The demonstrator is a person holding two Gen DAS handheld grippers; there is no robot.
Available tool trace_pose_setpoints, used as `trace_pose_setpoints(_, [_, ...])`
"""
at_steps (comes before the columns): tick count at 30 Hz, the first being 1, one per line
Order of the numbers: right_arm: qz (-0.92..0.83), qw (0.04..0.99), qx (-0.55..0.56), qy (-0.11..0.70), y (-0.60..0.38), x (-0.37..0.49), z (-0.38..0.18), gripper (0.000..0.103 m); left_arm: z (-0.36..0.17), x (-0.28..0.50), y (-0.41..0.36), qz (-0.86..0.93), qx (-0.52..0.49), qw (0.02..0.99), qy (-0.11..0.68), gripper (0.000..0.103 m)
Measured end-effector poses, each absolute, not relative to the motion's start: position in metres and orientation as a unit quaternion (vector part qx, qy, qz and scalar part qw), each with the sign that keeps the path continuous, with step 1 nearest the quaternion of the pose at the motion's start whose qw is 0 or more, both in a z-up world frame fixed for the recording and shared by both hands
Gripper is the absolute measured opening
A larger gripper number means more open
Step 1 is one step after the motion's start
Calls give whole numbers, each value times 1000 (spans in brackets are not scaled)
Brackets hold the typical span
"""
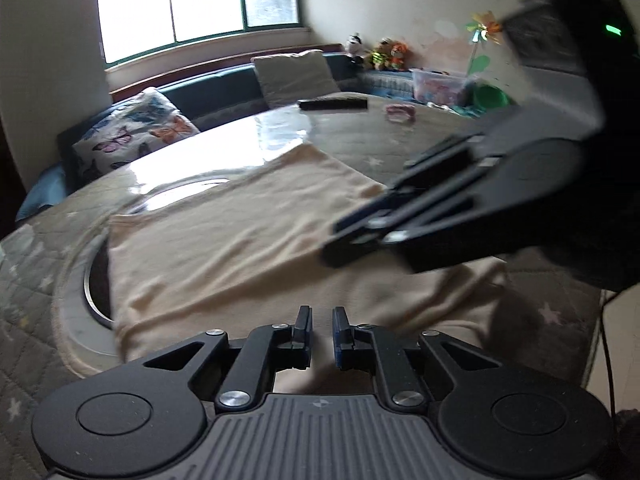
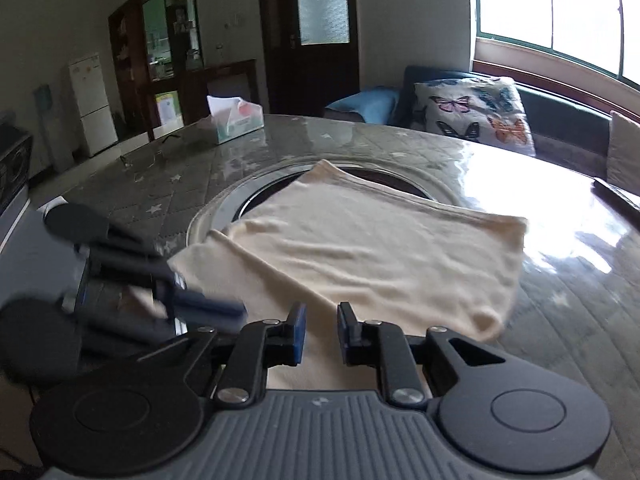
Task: Fold clothes
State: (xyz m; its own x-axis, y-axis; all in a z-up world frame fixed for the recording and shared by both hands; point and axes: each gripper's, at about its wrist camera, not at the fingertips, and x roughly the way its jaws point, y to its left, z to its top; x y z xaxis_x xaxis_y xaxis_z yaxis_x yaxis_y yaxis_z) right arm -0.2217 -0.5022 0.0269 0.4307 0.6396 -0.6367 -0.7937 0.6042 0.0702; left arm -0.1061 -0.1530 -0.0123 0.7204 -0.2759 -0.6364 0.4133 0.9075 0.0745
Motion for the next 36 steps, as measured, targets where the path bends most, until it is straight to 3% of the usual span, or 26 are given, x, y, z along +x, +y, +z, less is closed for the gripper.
trace_pose_setpoints(9, [403, 836, -123, 351, -537, -218, 12, 17, -3, -126, -142, -196, 108, 922, 317, 14])
trace_pose_setpoints(11, [401, 837, -133, 348, -544, -225, 15, 17, 1, -137, -141, -204, 123, 920, 312, 25])
trace_pose_setpoints(15, [405, 835, -152, 339, -548, -236, 19, 17, 4, -161, -141, -218, 158, 912, 308, 34])
trace_pose_setpoints(17, [414, 831, -157, 336, -546, -239, 20, 18, 4, -171, -142, -221, 176, 909, 307, 43])
trace_pose_setpoints(22, [436, 821, -168, 327, -540, -246, 21, 18, 3, -190, -139, -218, 208, 906, 298, 52])
trace_pose_setpoints(25, [439, 815, -179, 332, -539, -248, 17, 19, -3, -193, -139, -211, 233, 902, 297, 53])
trace_pose_setpoints(28, [441, 814, -183, 331, -541, -251, 19, 27, -11, -191, -142, -204, 258, 899, 290, 53])
trace_pose_setpoints(31, [446, 811, -193, 326, -543, -256, 22, 28, -7, -183, -138, -200, 238, 907, 284, 49])
trace_pose_setpoints(34, [451, 808, -202, 320, -544, -262, 26, 35, -2, -174, -134, -197, 219, 915, 278, 19])
trace_pose_setpoints(36, [458, 805, -210, 313, -546, -266, 30, 36, 1, -168, -132, -195, 205, 919, 273, 13])
